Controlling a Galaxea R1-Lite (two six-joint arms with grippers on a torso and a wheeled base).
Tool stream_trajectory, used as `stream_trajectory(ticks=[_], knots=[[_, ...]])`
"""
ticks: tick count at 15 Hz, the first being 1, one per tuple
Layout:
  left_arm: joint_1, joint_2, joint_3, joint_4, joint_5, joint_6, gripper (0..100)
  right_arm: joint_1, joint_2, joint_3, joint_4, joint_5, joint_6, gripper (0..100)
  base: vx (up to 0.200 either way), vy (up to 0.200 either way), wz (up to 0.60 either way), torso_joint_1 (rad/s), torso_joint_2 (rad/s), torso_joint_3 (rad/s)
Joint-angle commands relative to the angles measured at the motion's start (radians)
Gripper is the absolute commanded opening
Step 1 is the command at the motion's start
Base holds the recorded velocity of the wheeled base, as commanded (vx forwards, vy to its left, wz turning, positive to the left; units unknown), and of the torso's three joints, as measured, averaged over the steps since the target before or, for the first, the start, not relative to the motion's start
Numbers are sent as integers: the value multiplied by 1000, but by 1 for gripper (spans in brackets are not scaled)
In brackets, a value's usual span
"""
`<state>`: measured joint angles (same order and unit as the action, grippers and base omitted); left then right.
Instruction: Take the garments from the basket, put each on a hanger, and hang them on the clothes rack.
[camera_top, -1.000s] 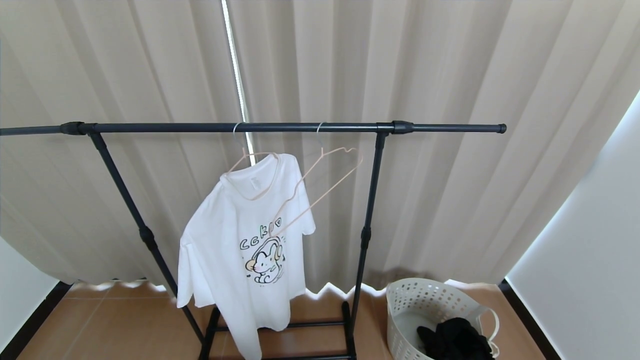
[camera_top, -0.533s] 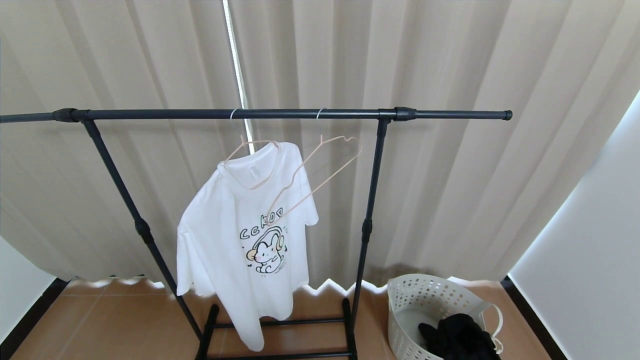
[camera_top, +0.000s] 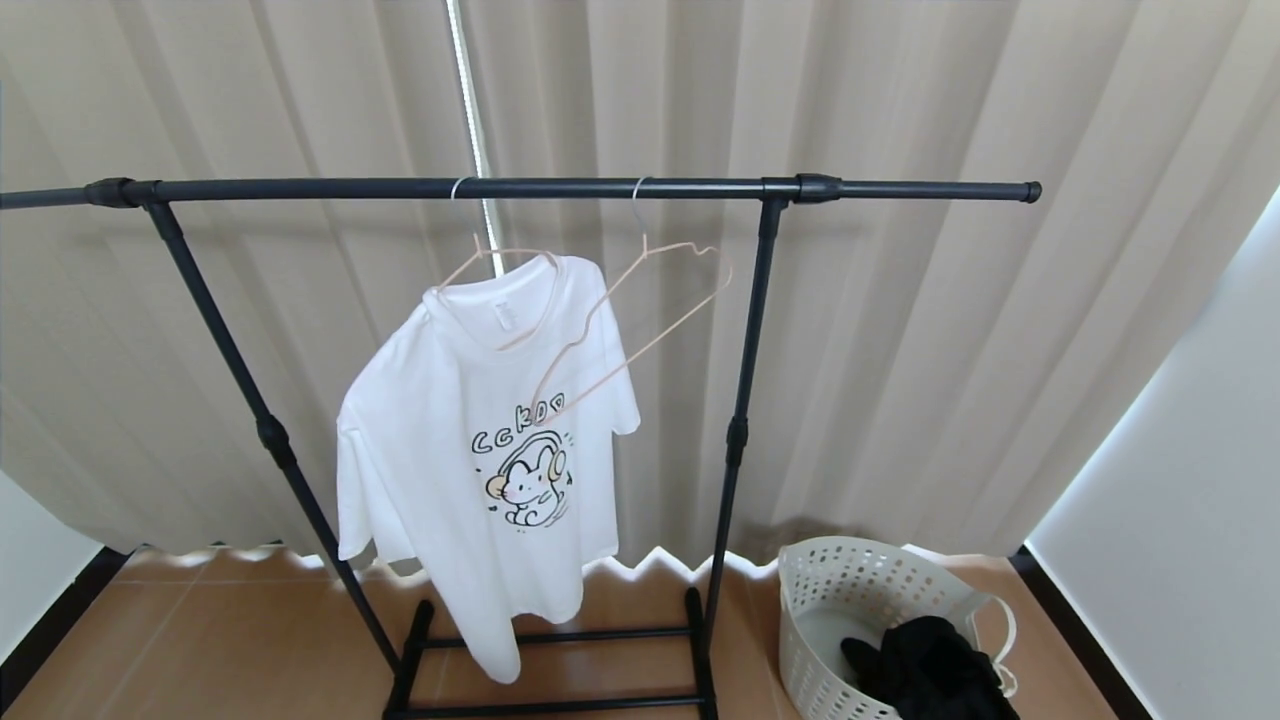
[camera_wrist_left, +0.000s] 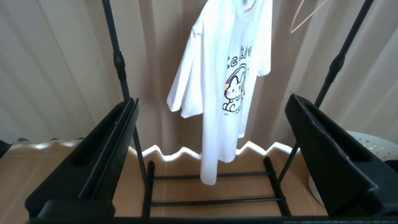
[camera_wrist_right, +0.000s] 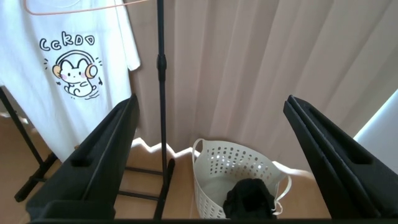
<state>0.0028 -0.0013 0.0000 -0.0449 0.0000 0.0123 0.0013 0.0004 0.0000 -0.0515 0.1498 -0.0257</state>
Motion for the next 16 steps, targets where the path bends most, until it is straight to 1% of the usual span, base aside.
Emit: stream_trajectory(ticks=[1,5,11,16], knots=[[0,1,0,-1,0,0,100,0,0,0,-1,1,0,100,0,0,0,-163,388,232],[0,1,0,-1,0,0,100,0,0,0,-1,1,0,100,0,0,0,-203,470,273],[0,1,0,-1,0,0,100,0,0,0,-2,1,0,100,0,0,0,-217,544,326],[0,1,0,-1,0,0,100,0,0,0,-2,1,0,100,0,0,0,-179,513,326]])
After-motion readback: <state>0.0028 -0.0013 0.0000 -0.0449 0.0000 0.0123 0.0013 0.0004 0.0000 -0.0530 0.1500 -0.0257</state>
